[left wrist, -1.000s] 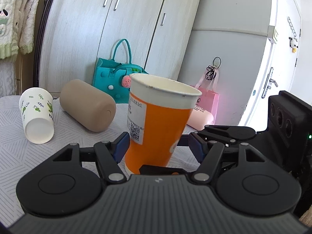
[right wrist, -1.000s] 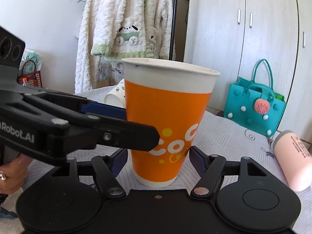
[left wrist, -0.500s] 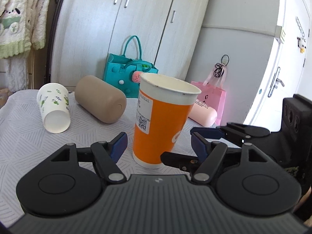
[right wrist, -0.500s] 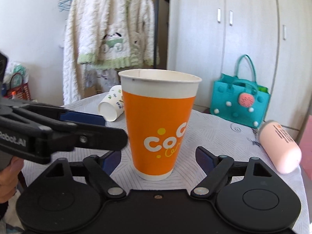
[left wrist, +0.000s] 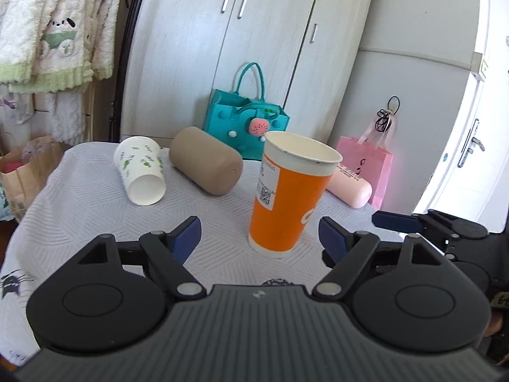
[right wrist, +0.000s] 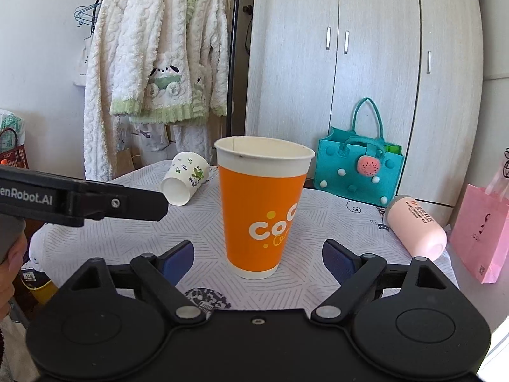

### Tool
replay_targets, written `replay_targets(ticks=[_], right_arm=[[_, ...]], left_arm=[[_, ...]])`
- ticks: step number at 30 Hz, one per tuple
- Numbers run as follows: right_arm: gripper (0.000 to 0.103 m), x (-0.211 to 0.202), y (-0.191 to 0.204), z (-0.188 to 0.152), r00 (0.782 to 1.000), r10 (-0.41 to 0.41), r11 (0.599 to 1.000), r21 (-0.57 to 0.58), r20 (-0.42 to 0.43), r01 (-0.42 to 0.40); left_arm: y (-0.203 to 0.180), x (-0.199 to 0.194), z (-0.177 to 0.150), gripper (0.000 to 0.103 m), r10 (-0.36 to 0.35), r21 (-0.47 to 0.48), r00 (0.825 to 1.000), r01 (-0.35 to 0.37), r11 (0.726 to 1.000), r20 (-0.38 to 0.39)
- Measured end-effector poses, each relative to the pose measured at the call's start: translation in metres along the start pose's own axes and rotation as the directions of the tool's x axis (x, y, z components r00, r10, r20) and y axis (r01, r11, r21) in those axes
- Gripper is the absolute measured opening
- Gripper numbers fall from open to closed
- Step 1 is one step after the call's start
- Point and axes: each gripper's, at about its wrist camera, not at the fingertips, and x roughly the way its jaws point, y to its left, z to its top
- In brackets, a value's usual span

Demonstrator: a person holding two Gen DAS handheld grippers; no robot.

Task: Flip cup upright

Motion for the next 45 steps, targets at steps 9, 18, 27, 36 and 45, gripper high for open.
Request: replay_targets(ticks=[9, 18, 27, 36, 45], right_arm=[[0.096, -0.039, 0.022, -0.001, 0.998, -0.043, 0.999, 0.020, 0.035, 0.042], [0.100, -0.069, 0.035, -0.012, 0.994, -0.093, 0.995, 0.050, 0.060, 0.090], [0.103, -0.080, 0.041, -0.026, 0.978, -0.197, 0.978, 0.085, 0.068, 0.191], [0.103, -0.081, 0.044, -0.033, 0.957, -0.278, 0.958, 0.094, 0.080, 0.270], [0.103, -0.082, 0.044, -0.035, 0.948, -0.308, 0.946, 0.132, 0.078, 0.297]], left_arm=[[-0.006, -0.042, -0.006, 0.087, 0.061, 0.037, 0.997, -0.063, 0.997, 0.037], [-0.015, -0.072, -0.022, 0.092, 0.122, 0.089, 0.991, -0.126, 0.988, 0.054], [-0.023, -0.089, -0.036, 0.103, 0.114, 0.096, 0.986, -0.126, 0.987, 0.118], [-0.016, -0.078, -0.044, 0.103, 0.184, 0.066, 0.981, -0.188, 0.980, 0.060], [-0.012, -0.070, -0.048, 0.103, 0.239, 0.056, 0.971, -0.239, 0.969, 0.012]])
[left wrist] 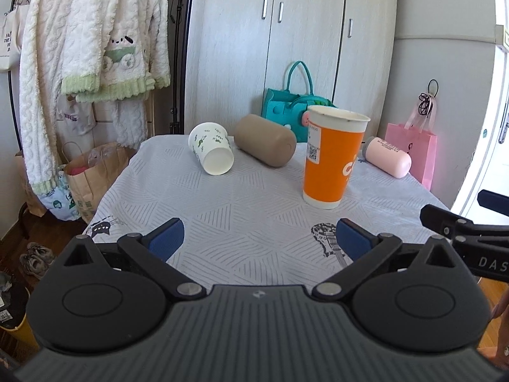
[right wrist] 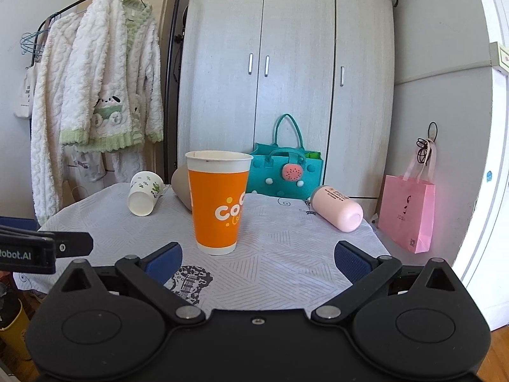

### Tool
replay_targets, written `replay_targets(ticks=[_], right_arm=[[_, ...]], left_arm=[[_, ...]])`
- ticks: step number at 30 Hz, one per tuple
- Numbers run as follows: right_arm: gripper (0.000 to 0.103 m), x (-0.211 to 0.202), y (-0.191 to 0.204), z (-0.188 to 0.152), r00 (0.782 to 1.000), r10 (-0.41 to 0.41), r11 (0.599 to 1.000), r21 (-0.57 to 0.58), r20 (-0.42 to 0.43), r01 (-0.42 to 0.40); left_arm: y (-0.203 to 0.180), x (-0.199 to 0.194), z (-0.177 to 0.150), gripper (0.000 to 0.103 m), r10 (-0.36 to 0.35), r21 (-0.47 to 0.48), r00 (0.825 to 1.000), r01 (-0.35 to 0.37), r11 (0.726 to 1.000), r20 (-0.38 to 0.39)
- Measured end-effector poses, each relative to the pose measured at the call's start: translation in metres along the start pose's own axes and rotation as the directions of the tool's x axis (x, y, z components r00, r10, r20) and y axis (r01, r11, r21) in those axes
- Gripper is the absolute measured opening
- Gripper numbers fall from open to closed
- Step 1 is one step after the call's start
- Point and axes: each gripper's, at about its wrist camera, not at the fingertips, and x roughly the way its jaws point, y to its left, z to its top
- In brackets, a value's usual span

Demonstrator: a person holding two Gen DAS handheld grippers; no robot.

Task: Flip cup upright

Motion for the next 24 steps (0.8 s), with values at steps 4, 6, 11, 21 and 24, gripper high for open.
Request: replay_targets(ticks=[4, 6, 11, 21, 24], right_arm=[[0.103, 0.0002, 0.0002, -0.0011, 1.000, -0.009, 1.000, 0.014, -0.004, 0.009], [0.103, 0.0007, -0.0008, -0.0021, 1.000, -0.017, 0.999, 0.027, -0.011, 0.018], [0.103, 0.0015, -0.0042, -0.0046, 0.999, -0.032, 0.997, 0.067, -0.029, 0.034], [0.103, -0.0001, -0.0043, -0.0075, 0.998, -0.062, 0.995, 0.073, -0.030, 0.064], [0.103, -0.0015, -0.0034, -0.0075, 0.998, -0.064, 0.996, 0.067, -0.029, 0.066]], left_arm=[[-0.0013, 0.0024, -0.0018, 0.103, 0.032, -0.002, 0.999, -0.032, 0.999, -0.020], [-0.0001, 0.0031, -0.0029, 0.103, 0.029, -0.006, 0.999, -0.030, 1.000, -0.022], [0.0015, 0.0044, -0.0045, 0.103, 0.012, -0.003, 1.000, -0.012, 1.000, -0.020], [-0.0016, 0.0070, -0.0042, 0.103, 0.056, 0.033, 0.998, -0.056, 0.998, -0.019], [-0.0007, 0.0065, -0.0046, 0.103, 0.051, 0.028, 0.999, -0.050, 0.998, -0.019]])
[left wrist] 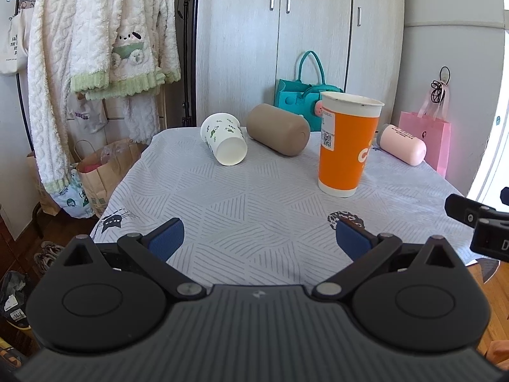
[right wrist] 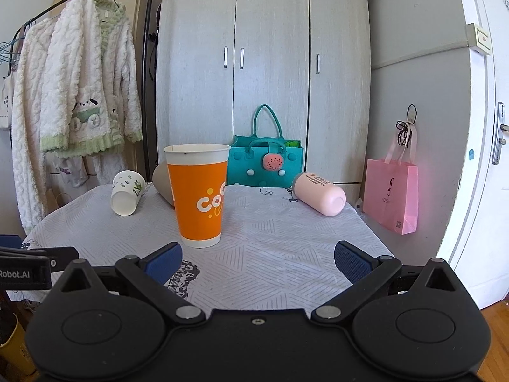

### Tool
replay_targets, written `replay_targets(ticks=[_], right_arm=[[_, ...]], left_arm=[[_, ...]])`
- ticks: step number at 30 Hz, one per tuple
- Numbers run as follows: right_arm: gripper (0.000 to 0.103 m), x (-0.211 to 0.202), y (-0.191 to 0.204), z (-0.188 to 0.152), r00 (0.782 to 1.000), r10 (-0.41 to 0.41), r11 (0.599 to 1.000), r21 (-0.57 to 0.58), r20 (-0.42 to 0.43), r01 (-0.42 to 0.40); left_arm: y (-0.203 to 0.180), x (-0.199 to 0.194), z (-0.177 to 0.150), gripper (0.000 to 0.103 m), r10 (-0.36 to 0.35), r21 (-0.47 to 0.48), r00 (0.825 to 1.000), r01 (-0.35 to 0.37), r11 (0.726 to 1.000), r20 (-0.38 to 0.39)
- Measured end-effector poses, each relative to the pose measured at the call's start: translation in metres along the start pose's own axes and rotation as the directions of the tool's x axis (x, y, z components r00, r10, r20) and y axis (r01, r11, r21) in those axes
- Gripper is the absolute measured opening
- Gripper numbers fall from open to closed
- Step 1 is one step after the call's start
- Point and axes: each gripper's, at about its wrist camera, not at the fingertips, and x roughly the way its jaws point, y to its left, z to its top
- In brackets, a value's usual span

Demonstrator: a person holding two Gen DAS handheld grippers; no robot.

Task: Flip cup upright

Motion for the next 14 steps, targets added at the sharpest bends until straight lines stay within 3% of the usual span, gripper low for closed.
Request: replay_targets(ticks=[14], right_arm=[[0.103, -0.0028, 0.0031, 0.0000, 1.000, -0.013, 1.000, -0.017, 0.007, 0.013]], left_arm=[[0.0024, -0.0017, -0.0002, 0.103, -0.026, -0.006, 1.000, 0.026, 1.000, -0.007]])
